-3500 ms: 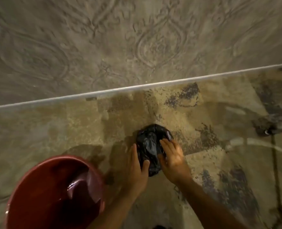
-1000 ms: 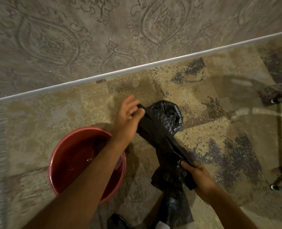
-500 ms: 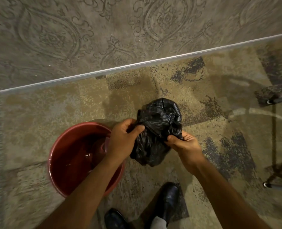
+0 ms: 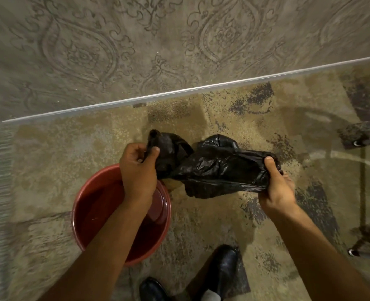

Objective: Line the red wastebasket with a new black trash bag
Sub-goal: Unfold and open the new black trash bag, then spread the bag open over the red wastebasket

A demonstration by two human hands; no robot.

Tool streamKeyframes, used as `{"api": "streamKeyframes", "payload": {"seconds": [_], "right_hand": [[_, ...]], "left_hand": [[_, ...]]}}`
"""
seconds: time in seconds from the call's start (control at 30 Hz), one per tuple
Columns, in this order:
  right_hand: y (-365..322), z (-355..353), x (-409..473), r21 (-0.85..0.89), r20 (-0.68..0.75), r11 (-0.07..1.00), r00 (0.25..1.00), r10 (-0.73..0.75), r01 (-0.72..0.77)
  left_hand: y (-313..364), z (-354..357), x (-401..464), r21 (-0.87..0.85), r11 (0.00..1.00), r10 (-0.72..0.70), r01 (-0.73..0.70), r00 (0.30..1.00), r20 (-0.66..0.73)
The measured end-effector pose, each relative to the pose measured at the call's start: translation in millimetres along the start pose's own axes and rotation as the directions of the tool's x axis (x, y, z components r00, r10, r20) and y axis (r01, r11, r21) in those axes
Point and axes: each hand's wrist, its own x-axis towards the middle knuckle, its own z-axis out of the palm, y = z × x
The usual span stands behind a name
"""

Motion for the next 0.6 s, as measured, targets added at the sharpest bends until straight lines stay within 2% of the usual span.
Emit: {"api": "streamKeyframes", "payload": {"seconds": [0.03,0.07,0.1,0.13,0.17,0.2,0.23,0.27,0.33,0.4,0.43,0.5,0.6], "right_hand": [[-2,-3,1,-0.122,-0.041,0.991,0.997,-0.06,0.055],[-4,-8,3,-0.323,-0.056,0.94,0.99,-0.133,0.108],[-5,-13,4,-0.576,-0.027,0.8,0.974,-0.224,0.168],[-4,-18,4,-0.785,0.06,0.57,0.946,-0.318,0.242],[0,-20,2,-0.883,0.205,0.317,0.892,-0.402,0.345],[3,-19,-2,-0.876,0.386,0.098,0.808,-0.445,0.472],[9,-9,-8,-0.794,0.571,-0.06,0.708,-0.417,0.605],[17,6,-16,-0.683,0.718,-0.144,0.621,-0.314,0.717],[34,39,-28,-0.537,0.84,-0.173,0.542,-0.02,0.826],[44,60,-34,-0.49,0.847,-0.114,0.503,0.171,0.864],[43,67,-34,-0.498,0.853,-0.027,0.496,0.162,0.867],[34,71,-31,-0.534,0.844,0.188,0.532,0.069,0.824],[17,69,-29,-0.573,0.782,0.314,0.62,-0.068,0.757]], "left_hand": [[1,-1,2,-0.027,0.999,-0.031,0.031,0.999,-0.027],[2,-3,3,-0.044,0.998,-0.048,0.047,0.998,-0.031],[4,-3,3,-0.048,0.998,-0.045,0.044,0.999,-0.017],[7,-3,1,-0.043,0.999,-0.029,0.03,0.999,0.016],[10,-2,-2,-0.038,0.999,-0.012,0.014,0.997,0.071],[13,2,-7,-0.039,0.999,-0.004,0.01,0.99,0.139],[16,4,-11,-0.042,0.999,0.004,0.005,0.979,0.201],[19,7,-15,-0.047,0.999,0.013,-0.001,0.966,0.26],[24,12,-23,-0.057,0.998,0.039,-0.021,0.94,0.34],[28,12,-26,-0.053,0.998,0.05,-0.033,0.936,0.35],[30,10,-25,-0.043,0.999,0.045,-0.032,0.944,0.327],[33,-1,-17,0.001,0.998,0.063,-0.065,0.964,0.259],[34,-25,-2,0.074,0.982,0.141,-0.172,0.941,0.308]]}}
